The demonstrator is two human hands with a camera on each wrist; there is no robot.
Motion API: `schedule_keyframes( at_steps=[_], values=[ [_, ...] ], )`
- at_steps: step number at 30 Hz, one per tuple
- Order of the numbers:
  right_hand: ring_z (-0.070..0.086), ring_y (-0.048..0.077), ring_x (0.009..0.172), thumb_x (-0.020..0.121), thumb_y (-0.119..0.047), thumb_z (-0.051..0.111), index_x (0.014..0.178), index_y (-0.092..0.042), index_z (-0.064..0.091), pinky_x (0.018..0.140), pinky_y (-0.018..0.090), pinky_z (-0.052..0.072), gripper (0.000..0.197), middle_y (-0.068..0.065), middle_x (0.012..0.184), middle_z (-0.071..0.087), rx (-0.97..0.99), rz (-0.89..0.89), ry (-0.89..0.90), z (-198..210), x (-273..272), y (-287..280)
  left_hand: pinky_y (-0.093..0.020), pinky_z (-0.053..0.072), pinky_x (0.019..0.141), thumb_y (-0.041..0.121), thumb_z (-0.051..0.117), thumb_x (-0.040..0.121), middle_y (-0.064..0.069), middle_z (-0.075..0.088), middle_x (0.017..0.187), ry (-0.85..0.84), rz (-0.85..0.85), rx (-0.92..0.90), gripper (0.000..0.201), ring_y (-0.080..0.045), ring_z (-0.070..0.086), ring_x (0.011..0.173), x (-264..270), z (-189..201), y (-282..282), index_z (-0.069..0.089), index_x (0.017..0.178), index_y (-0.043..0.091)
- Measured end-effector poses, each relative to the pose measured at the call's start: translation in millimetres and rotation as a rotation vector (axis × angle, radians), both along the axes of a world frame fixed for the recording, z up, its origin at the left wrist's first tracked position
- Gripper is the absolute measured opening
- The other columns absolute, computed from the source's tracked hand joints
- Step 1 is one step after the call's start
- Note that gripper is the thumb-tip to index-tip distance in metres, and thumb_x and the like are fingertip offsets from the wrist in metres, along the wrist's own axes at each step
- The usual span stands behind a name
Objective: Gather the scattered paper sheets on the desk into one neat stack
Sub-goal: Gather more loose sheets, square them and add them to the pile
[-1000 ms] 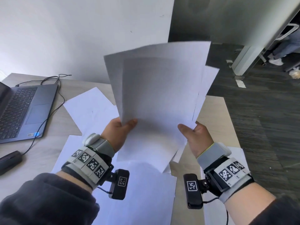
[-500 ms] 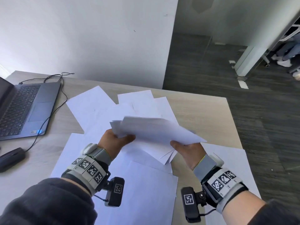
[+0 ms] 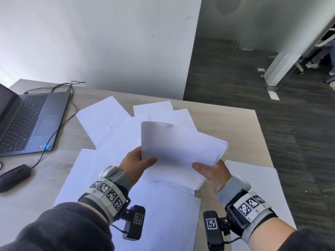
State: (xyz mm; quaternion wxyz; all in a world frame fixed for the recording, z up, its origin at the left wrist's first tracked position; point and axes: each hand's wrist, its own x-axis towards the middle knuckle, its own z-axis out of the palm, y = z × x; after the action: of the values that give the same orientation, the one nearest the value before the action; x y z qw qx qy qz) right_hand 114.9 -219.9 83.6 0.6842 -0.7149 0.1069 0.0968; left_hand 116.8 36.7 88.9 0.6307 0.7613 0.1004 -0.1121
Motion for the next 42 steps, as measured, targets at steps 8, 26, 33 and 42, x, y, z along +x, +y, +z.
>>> schedule_keyframes(
  at_steps=[8, 26, 33, 42],
  values=[
    [0.073, 0.024, 0.089, 0.077, 0.006, 0.075, 0.083, -0.015, 0.077, 0.082, 0.039, 0.058, 0.022, 0.007, 0.094, 0.077, 0.152, -0.026, -0.057, 12.4, 7.6, 0.7, -0.044, 0.054, 0.096, 0.032, 0.074, 0.074, 0.010, 0.078, 0.107, -0.060, 0.105, -0.011, 0.038, -0.017, 0.072, 0.105, -0.2, 6.8, -3.1, 0.068, 0.112, 0.034],
    [0.071, 0.025, 0.082, 0.065, -0.025, 0.073, 0.078, -0.019, 0.075, 0.082, 0.040, 0.055, 0.014, 0.000, 0.082, 0.076, -0.246, 0.051, 0.228, -37.4, -10.4, -11.8, -0.031, 0.047, 0.077, 0.036, 0.063, 0.096, 0.000, 0.072, 0.093, 0.206, -0.165, 0.477, 0.019, -0.022, 0.064, 0.085, -13.5, -2.8, -13.6, 0.071, 0.107, 0.023],
    [0.071, 0.029, 0.088, 0.083, -0.013, 0.062, 0.098, -0.023, 0.069, 0.082, 0.046, 0.057, 0.019, 0.003, 0.093, 0.076, -0.159, -0.015, 0.120, -33.0, -16.3, -30.5, -0.040, 0.054, 0.086, 0.046, 0.060, 0.076, -0.007, 0.076, 0.095, 0.175, -0.152, 0.394, 0.037, -0.028, 0.071, 0.093, -8.3, 4.9, -25.5, 0.072, 0.099, 0.019],
    [0.071, 0.027, 0.089, 0.072, -0.026, 0.055, 0.098, -0.038, 0.065, 0.087, 0.053, 0.055, 0.030, -0.005, 0.095, 0.075, -0.215, -0.162, 0.244, -68.7, -60.3, -120.9, -0.051, 0.064, 0.073, 0.014, 0.058, 0.094, -0.007, 0.079, 0.093, 0.376, -0.165, 0.157, 0.020, -0.030, 0.076, 0.085, -4.4, -37.5, -116.5, 0.067, 0.110, 0.022]
  ],
)
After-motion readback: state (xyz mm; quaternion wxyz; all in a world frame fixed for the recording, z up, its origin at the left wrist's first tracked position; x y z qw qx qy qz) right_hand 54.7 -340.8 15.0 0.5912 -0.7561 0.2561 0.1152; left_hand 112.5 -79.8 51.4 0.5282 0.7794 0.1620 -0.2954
